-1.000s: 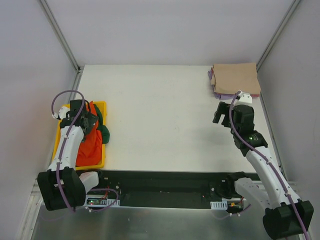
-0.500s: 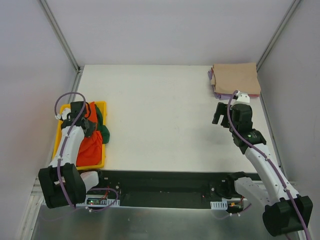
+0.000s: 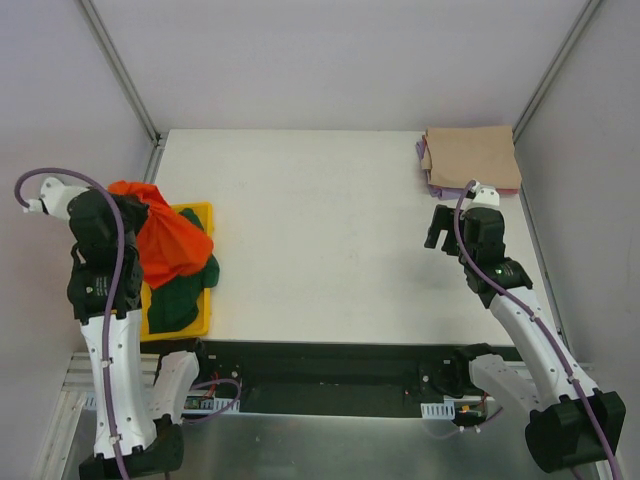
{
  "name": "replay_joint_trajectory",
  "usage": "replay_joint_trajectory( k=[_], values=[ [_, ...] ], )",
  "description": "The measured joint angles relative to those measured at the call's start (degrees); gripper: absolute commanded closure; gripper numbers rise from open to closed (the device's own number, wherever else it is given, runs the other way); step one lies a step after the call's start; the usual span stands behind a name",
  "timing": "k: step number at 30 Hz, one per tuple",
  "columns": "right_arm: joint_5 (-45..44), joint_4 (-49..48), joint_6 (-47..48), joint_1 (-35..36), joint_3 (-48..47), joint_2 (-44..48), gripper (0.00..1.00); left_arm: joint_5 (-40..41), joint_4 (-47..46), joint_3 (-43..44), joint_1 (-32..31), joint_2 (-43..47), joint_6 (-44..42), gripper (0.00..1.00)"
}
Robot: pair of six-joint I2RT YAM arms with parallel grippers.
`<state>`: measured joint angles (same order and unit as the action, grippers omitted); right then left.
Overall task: Fold and stack the t-shirts
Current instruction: Grab crumpled tshirt from bin with the left arm, then move the tshirt to the center of the board
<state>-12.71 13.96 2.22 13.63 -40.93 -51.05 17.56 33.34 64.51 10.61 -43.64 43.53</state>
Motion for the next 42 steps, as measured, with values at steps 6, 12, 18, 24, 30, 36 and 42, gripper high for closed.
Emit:
replay_joint_trajectory(
  k=[6,12,18,24,30,36,42],
  values=[
    [0.1,0.0,0.0,0.0,0.0,0.5,0.04,-13.2,-1.4,14.9,0.3,-3.5,-4.2,1.00],
    [0.1,0.1,0.0,0.0,0.0,2.9,0.04,-32.5,-4.7,25.8,-5.1,-14.8,-7.4,1.00],
    [-0.7,2.4,-0.3,0.0,0.0,8.5,0.04,-42.1,-5.0,36.3,-23.5,-29.3,-13.9,1.00],
    [-2.1,8.5,-0.8,0.0,-1.0,13.2,0.04,-52.3,-6.2,50.1,-31.5,-44.1,-16.7,0.99],
    [-3.8,14.6,-2.9,0.0,-3.2,15.6,0.04,-53.5,-9.1,43.2,-33.6,-46.4,-20.4,0.68],
    [-0.5,16.9,-3.9,0.0,-3.2,13.1,0.04,-35.7,-7.9,14.7,-29.9,-40.0,-20.0,0.01],
    [11.6,14.2,-4.7,0.7,-3.2,5.6,0.04,-29.0,-5.4,-1.0,-21.4,-40.3,-14.8,0.01]
  ],
)
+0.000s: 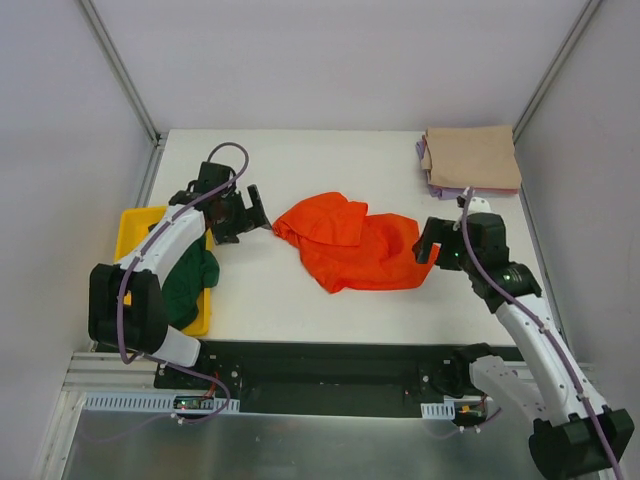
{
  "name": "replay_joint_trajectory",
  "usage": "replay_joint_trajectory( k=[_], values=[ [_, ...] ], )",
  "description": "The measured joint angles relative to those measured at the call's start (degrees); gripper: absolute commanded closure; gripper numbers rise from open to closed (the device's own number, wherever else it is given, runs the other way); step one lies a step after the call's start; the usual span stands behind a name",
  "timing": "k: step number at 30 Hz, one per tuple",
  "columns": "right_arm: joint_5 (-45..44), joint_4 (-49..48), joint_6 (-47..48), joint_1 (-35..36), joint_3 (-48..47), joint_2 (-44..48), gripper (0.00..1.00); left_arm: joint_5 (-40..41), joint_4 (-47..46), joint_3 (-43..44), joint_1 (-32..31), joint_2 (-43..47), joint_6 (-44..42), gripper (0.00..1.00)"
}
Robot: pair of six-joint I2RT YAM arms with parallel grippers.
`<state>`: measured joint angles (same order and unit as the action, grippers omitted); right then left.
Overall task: Fold and stack the t-shirts
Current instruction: Move the tshirt to the center of the board, then flatten out the tshirt
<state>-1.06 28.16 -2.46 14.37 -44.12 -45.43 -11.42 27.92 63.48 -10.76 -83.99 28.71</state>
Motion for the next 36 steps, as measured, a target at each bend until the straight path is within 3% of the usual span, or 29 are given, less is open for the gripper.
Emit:
replay_joint_trajectory(
  k=[4,10,14,21,28,36],
  values=[
    [2.2,-1.5,-1.0,4.8,0.0,-6.1,0.04,-0.3,0.0,-1.6,-0.6,0.0,1.1,0.01],
    [-2.2,-0.6,-6.0,6.5,-0.1,-12.3,0.04,-1.4,-1.5,-0.3,-5.9,-0.2,-0.2,0.01],
    [-6.6,0.5,-9.7,6.0,-0.1,-13.8,0.04,-3.3,-2.0,7.5,-14.2,-3.7,-3.1,0.01],
    [-11.6,1.4,-13.5,2.6,1.4,-12.7,0.04,-5.3,-4.8,23.2,-24.8,-21.1,-5.8,0.02],
    [-14.1,2.5,-13.2,0.7,5.5,-6.6,0.04,-2.6,-0.6,34.7,-30.9,-35.9,-5.9,0.21],
    [-14.6,2.7,-11.5,0.0,7.6,-4.9,0.04,4.1,3.9,40.0,-31.8,-40.4,-5.4,0.44]
  ],
)
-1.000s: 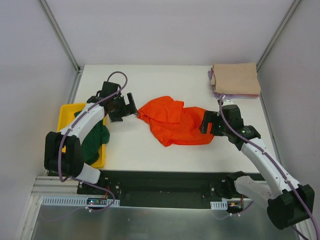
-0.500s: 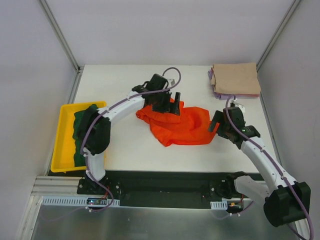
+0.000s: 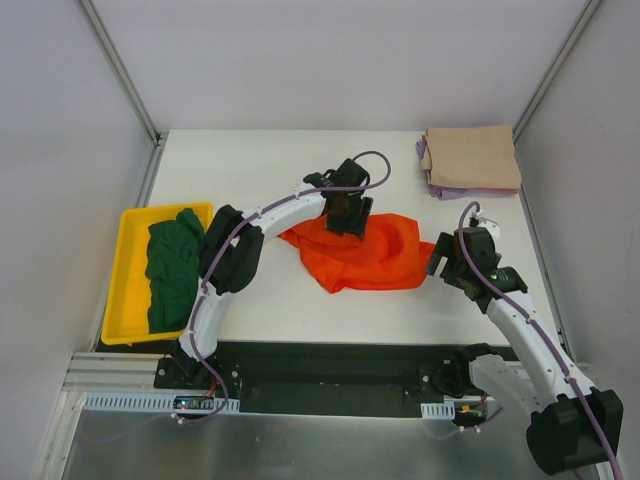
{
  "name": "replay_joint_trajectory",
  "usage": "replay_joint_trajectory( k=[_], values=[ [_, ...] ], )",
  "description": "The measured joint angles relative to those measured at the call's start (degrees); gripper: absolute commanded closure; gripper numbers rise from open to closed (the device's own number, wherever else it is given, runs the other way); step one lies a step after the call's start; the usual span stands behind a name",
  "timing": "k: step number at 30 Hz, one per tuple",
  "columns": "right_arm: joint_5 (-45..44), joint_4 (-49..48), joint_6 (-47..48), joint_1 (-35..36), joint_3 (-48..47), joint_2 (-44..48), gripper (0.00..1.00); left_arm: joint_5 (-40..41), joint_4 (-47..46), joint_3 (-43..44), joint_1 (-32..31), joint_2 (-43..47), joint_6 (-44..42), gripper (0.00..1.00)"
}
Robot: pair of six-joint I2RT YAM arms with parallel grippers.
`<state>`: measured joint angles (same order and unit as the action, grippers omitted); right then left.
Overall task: Fold and stack the t-shirts
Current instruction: Flatten out the tshirt
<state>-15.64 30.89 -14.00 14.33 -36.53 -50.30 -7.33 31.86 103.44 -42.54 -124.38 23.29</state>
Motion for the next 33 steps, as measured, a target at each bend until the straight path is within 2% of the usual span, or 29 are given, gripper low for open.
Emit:
replay_joint_trajectory(
  k=[4,17,23,25,30,33],
  values=[
    [0.0,0.0,0.9,-0.4,0.2,-0.3,0.04,1.4,1.0,1.5,0.0,-1.1,0.2,0.48],
    [-0.1,0.2,3.0,-1.2,2.2,0.0,0.04,4.0,3.5,5.7,-1.1,-5.7,1.3,0.50],
    [-0.2,0.5,3.7,-1.5,2.7,1.6,0.04,5.7,4.5,7.1,-2.5,-6.5,1.3,0.62],
    [-0.4,0.5,3.8,-1.6,2.7,1.9,0.04,6.5,4.8,7.1,-2.9,-6.8,1.3,0.75],
    [-0.4,0.5,3.8,-1.8,2.7,2.1,0.04,7.7,5.4,7.2,-2.9,-7.3,1.6,0.99],
    [-0.4,0.5,4.0,-1.8,2.7,2.1,0.04,8.3,5.7,7.3,-2.9,-7.3,1.2,1.00]
  ],
)
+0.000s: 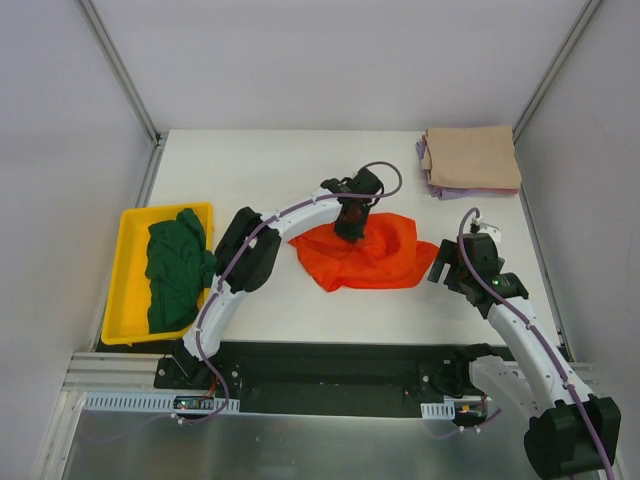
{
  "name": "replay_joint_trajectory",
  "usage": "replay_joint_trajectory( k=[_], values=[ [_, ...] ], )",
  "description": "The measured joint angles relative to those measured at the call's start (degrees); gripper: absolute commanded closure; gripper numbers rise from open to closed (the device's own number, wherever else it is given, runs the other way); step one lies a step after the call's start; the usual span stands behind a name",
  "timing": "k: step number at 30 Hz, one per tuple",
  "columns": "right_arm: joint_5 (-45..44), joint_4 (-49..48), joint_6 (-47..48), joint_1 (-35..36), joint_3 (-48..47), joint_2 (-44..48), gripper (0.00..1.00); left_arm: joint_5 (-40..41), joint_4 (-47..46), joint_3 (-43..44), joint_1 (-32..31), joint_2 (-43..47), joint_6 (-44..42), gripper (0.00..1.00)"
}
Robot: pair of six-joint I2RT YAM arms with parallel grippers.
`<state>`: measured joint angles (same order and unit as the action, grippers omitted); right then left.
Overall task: Fold and stack the t-shirts
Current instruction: Flatten out the tshirt
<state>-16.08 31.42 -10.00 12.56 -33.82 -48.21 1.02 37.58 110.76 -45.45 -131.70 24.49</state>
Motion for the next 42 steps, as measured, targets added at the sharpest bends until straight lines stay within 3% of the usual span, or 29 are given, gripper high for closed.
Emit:
replay_joint_trajectory(
  k=[7,18,26,31,35,42],
  values=[
    [0.0,0.2,0.5,0.0,0.0,0.2,0.04,3.8,1.2,0.0,0.0,1.9,-1.6,1.00],
    [0.0,0.2,1.3,-0.1,0.0,1.0,0.04,6.9,1.2,-3.5,0.9,15.0,-2.8,1.00],
    [4.5,-1.0,3.3,-0.1,0.8,2.2,0.03,9.4,0.9,-13.8,4.2,19.1,-1.6,1.00],
    [10.9,-3.5,5.1,-0.1,2.8,3.7,0.03,14.0,-0.2,-27.3,11.8,30.0,1.7,1.00],
    [13.1,-4.7,5.8,-0.1,3.0,3.7,0.03,17.8,-1.8,-37.9,21.4,44.2,4.4,1.00],
    [13.7,-5.2,5.6,-0.1,2.4,1.3,0.01,20.1,-4.8,-47.3,31.4,60.4,6.9,1.00]
  ],
)
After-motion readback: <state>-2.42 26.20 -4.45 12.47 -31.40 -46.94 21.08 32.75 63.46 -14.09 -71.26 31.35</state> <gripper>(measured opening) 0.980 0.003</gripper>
